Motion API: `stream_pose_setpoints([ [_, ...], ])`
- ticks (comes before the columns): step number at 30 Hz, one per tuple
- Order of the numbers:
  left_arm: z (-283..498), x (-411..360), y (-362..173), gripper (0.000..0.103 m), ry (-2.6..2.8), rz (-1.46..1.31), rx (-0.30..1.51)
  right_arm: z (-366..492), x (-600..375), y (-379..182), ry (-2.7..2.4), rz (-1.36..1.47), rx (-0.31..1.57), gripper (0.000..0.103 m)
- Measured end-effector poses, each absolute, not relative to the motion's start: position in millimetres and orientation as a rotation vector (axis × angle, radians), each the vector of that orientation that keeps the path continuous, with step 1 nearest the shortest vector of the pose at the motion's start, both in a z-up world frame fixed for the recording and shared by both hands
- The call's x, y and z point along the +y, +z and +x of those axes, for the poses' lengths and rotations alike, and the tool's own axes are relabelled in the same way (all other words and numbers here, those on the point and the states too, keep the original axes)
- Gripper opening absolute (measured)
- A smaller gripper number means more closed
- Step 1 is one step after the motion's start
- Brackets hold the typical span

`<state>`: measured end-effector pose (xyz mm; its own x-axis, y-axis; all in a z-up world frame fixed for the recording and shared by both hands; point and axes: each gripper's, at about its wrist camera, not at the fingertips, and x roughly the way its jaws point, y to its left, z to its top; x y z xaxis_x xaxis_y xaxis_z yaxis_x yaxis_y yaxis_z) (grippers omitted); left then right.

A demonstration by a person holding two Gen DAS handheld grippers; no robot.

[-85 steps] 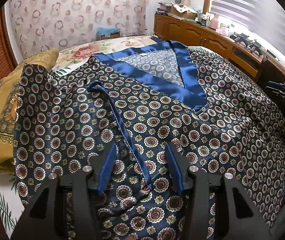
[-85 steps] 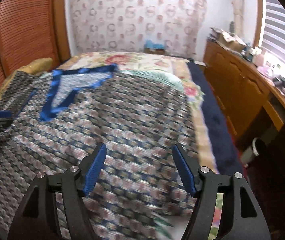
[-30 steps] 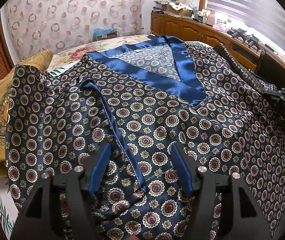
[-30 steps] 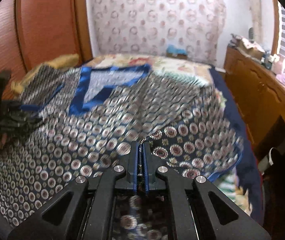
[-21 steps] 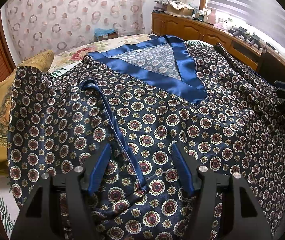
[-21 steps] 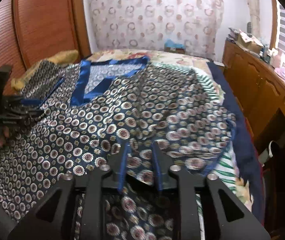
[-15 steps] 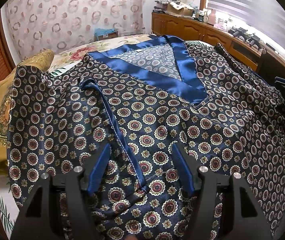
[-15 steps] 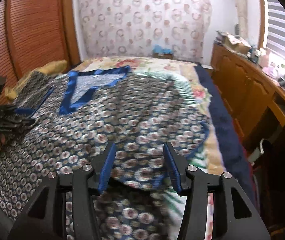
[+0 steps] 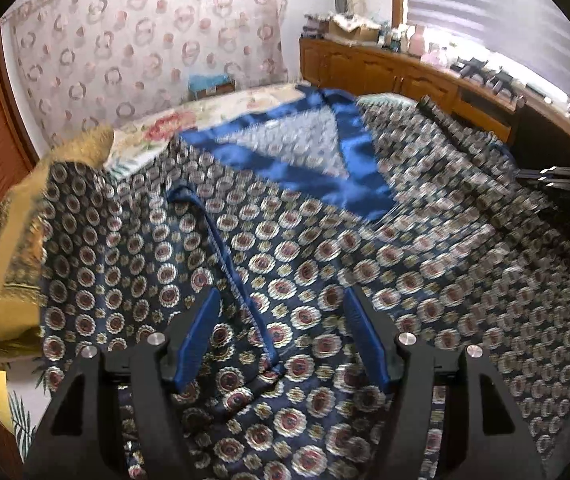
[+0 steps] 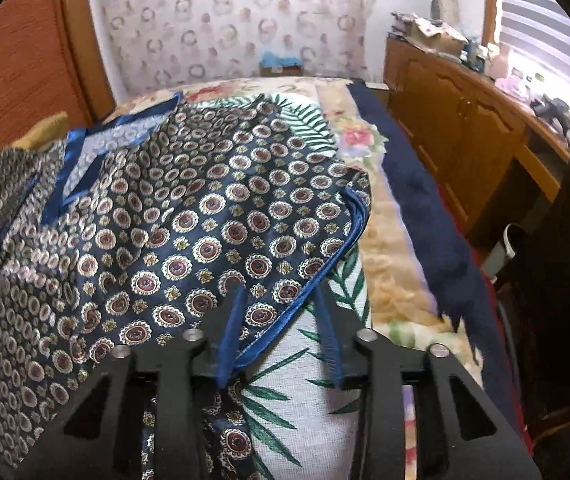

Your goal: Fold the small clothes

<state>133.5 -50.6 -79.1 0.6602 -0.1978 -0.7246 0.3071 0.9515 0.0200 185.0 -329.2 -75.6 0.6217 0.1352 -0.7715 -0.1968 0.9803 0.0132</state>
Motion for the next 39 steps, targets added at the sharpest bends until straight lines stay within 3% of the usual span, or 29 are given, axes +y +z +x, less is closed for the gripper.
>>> stream_pose_setpoints([
  [2,127,-50,-71,0.064,-0.292,0.133,0.777,186,-325,-75,0.216,-0.087,0.879,0.007],
  [5,119,-45,-57,0.064,-0.288,0.111,0.739,186,-322,-69,0.244,-0.086,0.848,0.002],
  [13,114,-28,-46,0.064,-0.252,0.061,0.703,192,-278,-25,0.356,-0.11,0.731,0.001],
  [24,109,-15,-44,0.064,-0.245,0.009,0.686,203,-213,-13,0.48,-0.182,0.679,0.002],
  [25,109,-14,-43,0.064,-0.243,0.006,0.681,203,-212,-13,0.475,-0.186,0.677,0.003],
  [27,109,-12,-42,0.064,-0.238,-0.001,0.676,205,-211,-12,0.471,-0.184,0.677,0.016],
  [31,107,-9,-42,0.064,-0.231,-0.01,0.677,206,-223,-8,0.433,-0.172,0.671,0.02],
  [35,105,-10,-42,0.064,-0.234,-0.012,0.676,206,-249,-9,0.367,-0.123,0.684,0.042],
  [39,104,-12,-45,0.064,-0.239,-0.014,0.68,208,-274,-20,0.287,-0.116,0.721,0.045],
])
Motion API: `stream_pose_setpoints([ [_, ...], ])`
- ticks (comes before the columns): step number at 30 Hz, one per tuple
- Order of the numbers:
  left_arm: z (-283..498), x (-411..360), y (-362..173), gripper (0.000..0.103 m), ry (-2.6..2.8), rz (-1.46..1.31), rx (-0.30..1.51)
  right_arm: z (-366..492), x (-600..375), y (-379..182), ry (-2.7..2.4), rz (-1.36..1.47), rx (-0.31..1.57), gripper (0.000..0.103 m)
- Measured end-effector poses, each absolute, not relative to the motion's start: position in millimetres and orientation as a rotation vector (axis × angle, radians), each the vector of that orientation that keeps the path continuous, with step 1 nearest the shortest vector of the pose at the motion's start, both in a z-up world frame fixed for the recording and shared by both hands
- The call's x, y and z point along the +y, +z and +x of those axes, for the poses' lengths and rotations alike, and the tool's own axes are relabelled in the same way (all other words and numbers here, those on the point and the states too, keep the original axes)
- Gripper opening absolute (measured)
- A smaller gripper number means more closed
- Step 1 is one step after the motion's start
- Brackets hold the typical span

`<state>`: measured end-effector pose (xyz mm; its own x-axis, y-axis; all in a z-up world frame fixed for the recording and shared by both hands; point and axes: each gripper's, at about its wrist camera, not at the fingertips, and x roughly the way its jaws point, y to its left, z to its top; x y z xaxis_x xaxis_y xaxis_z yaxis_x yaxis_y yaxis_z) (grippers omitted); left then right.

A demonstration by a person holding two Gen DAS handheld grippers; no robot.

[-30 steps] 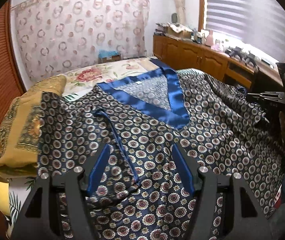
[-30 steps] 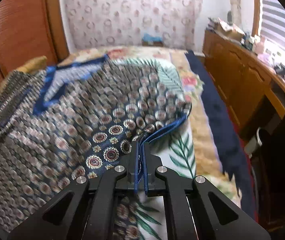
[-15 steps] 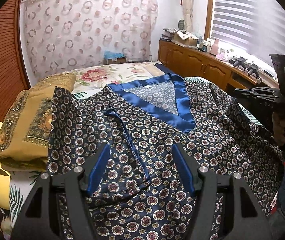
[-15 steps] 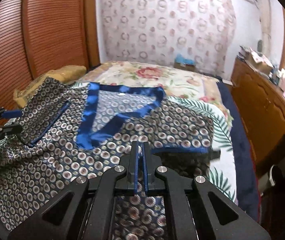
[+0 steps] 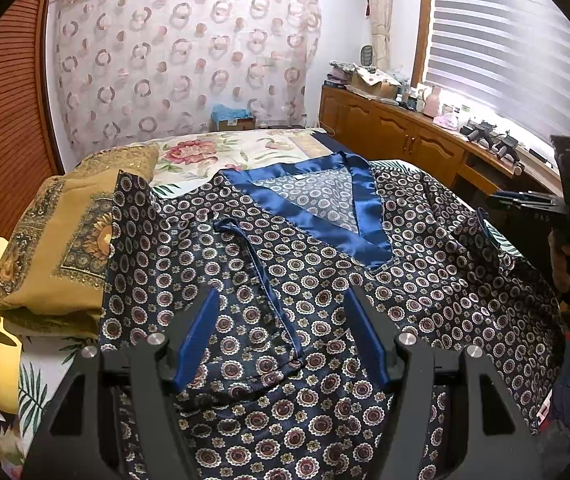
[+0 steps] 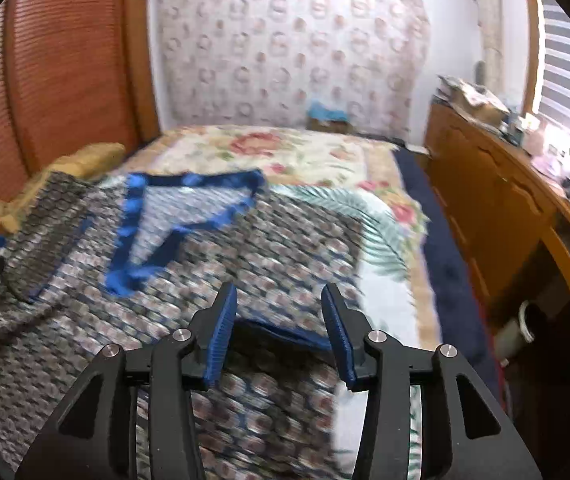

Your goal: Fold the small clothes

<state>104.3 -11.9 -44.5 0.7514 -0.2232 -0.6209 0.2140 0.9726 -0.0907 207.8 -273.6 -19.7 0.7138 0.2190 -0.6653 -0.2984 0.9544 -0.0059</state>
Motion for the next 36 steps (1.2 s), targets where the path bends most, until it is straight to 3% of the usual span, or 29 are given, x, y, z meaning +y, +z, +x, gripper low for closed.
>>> stream_pose_setpoints([
  [15,103,-25,-50,0.064,-0.259,0.002,0.696,191,-303,-45,0.255,-0.089,0.791,0.054],
  [25,103,-20,-51,0.064,-0.248,-0.005,0.696,255,-291,-62,0.189,-0.152,0.89,0.054],
  [36,103,-5,-52,0.064,-0.223,-0.026,0.694,282,-254,-43,0.299,-0.133,0.827,0.054],
])
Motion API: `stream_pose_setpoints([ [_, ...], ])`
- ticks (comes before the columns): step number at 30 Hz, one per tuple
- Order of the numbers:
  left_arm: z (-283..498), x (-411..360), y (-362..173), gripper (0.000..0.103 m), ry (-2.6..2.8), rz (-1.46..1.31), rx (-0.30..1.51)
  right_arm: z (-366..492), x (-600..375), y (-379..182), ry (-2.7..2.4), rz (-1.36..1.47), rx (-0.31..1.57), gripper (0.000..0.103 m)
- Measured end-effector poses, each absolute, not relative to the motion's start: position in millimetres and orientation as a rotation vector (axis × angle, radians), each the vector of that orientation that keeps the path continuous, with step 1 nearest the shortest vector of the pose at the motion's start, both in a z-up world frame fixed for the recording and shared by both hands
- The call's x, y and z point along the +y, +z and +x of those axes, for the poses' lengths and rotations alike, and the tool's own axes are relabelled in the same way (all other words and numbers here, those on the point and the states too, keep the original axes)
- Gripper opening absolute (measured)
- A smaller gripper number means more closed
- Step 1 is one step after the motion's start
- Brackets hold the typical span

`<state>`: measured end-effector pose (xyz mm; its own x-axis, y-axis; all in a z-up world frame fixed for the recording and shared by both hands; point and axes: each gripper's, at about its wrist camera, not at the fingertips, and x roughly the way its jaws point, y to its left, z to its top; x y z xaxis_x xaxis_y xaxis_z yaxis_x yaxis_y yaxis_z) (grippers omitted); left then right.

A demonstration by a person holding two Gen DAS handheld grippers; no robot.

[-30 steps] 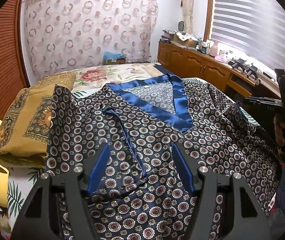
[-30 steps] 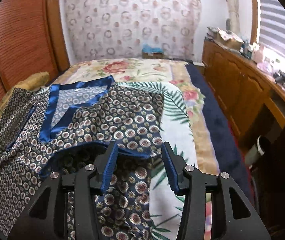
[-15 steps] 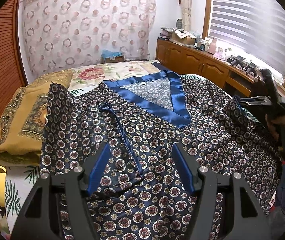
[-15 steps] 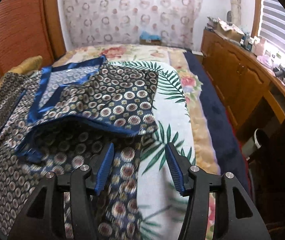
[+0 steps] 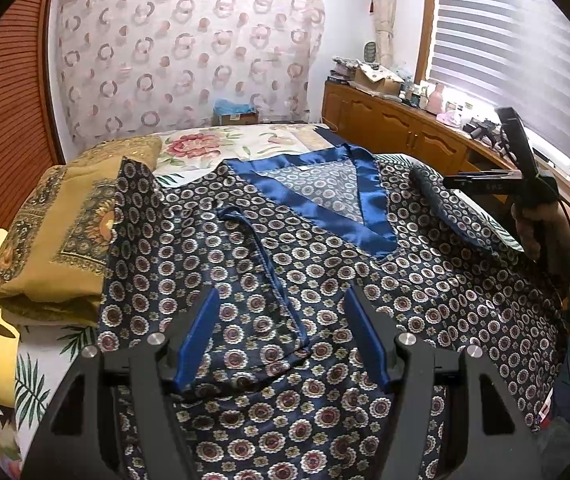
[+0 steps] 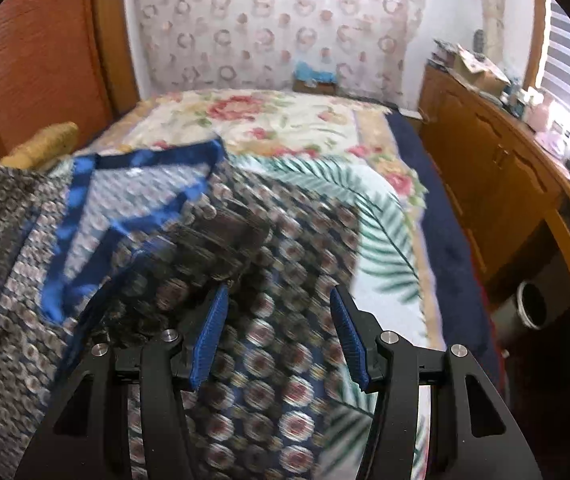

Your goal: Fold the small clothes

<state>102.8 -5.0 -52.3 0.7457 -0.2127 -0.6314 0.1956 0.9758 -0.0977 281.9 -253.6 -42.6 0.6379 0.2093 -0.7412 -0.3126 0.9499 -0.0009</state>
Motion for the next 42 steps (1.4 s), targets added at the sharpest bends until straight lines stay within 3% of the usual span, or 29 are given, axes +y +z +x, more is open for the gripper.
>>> stream_pose_setpoints([
  [23,162,69,-31,0.064,-0.11,-0.009,0.689,290,-291,-78,0.23,-0.117,0.9,0.056],
  [27,180,75,-29,0.059,-0.12,0.003,0.712,291,-293,-79,0.24,-0.107,0.904,0.058],
  [31,205,83,-34,0.045,-0.145,-0.019,0.764,291,-292,-78,0.239,-0.109,0.903,0.059],
  [40,248,90,-44,0.039,-0.071,0.028,0.845,291,-292,-78,0.239,-0.11,0.903,0.059],
  [42,252,88,-47,0.027,-0.09,0.035,0.851,291,-292,-79,0.239,-0.111,0.903,0.059],
])
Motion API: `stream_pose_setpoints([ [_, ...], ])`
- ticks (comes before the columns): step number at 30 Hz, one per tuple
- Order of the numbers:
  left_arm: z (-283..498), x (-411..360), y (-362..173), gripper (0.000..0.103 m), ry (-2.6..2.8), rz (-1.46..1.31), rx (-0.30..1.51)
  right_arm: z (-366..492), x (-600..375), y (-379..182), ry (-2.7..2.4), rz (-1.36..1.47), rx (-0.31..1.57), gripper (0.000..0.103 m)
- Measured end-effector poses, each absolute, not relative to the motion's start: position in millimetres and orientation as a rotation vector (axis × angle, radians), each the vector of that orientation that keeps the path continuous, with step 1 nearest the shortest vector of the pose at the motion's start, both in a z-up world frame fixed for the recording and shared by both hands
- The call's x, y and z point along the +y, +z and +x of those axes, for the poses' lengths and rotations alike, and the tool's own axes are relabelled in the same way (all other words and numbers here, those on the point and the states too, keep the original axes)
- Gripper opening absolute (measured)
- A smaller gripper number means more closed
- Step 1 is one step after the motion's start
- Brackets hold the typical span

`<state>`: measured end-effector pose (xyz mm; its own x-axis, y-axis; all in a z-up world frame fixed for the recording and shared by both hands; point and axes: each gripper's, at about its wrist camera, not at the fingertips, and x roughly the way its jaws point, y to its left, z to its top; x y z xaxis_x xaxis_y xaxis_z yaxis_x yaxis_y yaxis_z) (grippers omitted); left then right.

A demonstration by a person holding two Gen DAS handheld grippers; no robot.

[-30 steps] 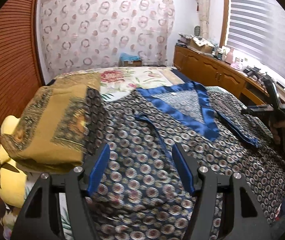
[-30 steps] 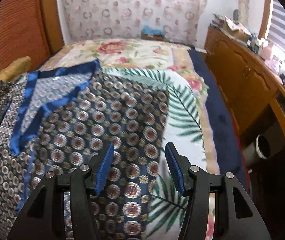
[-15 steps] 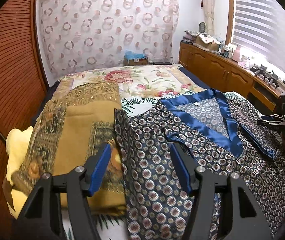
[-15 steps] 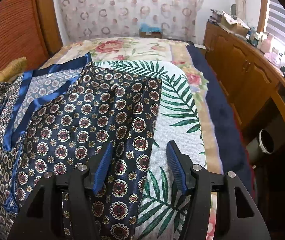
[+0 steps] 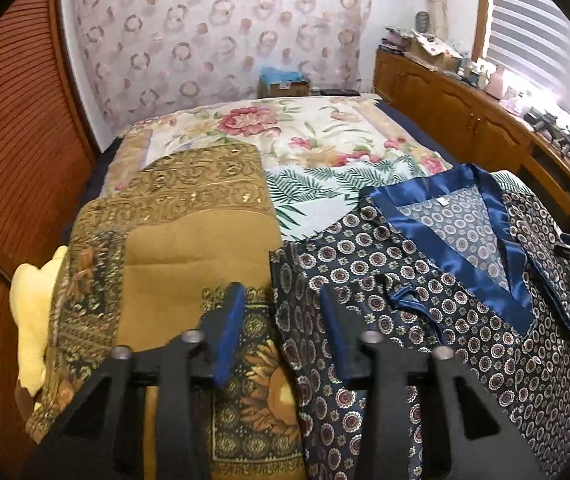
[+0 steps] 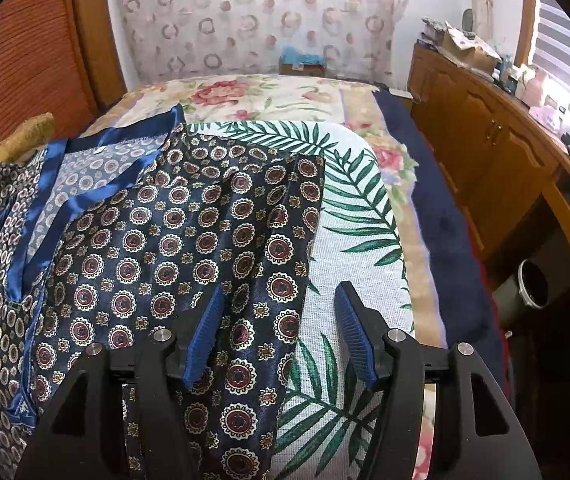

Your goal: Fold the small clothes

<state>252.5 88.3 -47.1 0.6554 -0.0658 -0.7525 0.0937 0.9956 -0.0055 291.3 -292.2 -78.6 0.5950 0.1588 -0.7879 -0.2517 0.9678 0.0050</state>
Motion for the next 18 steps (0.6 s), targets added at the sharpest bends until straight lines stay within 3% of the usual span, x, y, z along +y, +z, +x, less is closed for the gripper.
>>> stream_pose_setpoints([
  [2,254,87,-48,0.022,-0.087,0.055,0.849,291,-292,-79,0.239,-0.11,0.903,0.059],
  [4,254,86,-47,0.003,-0.098,0.055,0.837,291,-292,-79,0.239,-0.11,0.903,0.059],
  [5,254,86,-45,0.002,-0.098,0.054,0.828,291,-292,-79,0.239,-0.111,0.903,0.059],
  [18,221,82,2,0.0,-0.117,0.045,0.672,291,-293,-79,0.243,-0.109,0.904,0.061],
])
